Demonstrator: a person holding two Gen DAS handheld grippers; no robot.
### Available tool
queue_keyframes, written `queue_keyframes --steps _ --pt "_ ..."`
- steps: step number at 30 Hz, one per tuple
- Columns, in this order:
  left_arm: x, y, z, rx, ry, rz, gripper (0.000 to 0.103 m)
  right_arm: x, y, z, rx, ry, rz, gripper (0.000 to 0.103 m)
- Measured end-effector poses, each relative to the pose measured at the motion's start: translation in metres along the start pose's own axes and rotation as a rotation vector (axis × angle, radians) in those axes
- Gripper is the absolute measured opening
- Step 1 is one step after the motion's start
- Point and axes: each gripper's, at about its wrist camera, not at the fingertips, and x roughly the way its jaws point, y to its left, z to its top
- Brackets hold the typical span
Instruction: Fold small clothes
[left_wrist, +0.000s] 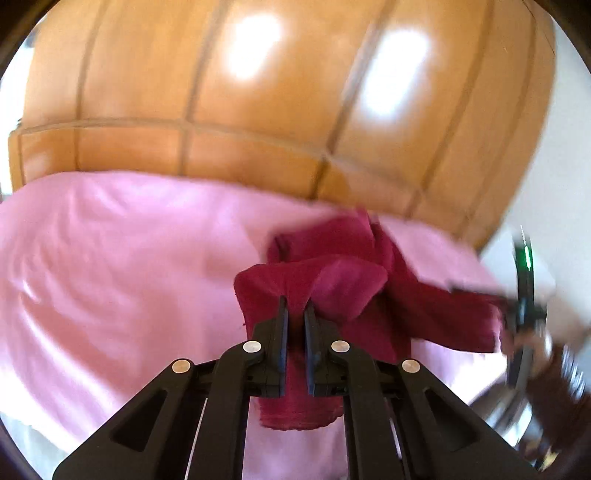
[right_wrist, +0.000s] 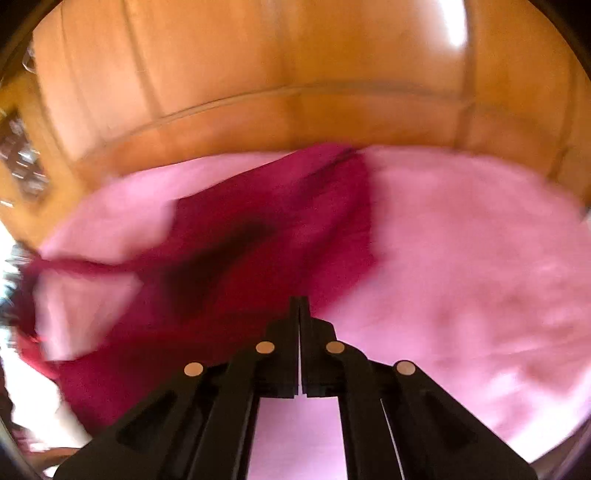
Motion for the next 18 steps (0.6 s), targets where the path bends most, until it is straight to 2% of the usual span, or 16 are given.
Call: queue_keyframes --steps 4,8,11,13,16,17,18 --pt "0.003 0.027 0.059 -0.063 -0.104 0.057 0.006 0.008 -0.058 0.001 0.076 0.021 -0.138 0.0" --pt "0.029 0.058 0.118 -0.118 -0.15 0.194 0.006 0.026 -0.09 0.0 0.116 0.048 -0.233 0.0" --pt "0.064 0.076 0.156 -0.119 -0.142 0.331 0.006 0.042 -0.11 0.001 0.133 0.069 -0.329 0.0" --pt "0.095 0.095 0.178 -0.162 -0.099 0.416 0.006 0.047 -0.122 0.0 0.157 0.08 -0.364 0.0" --pt "0.122 0.123 0.184 -0.251 -0.069 0.501 0.007 0.048 -0.138 -0.001 0.19 0.087 -0.427 0.005" --pt "0.133 0.13 0.183 -0.262 -0.045 0.515 0.007 0.046 -0.14 -0.001 0.201 0.091 -0.433 0.018" --pt "0.143 0.135 0.18 -0.265 -0.02 0.537 0.007 0.043 -0.147 -0.002 0.228 0.09 -0.414 0.046"
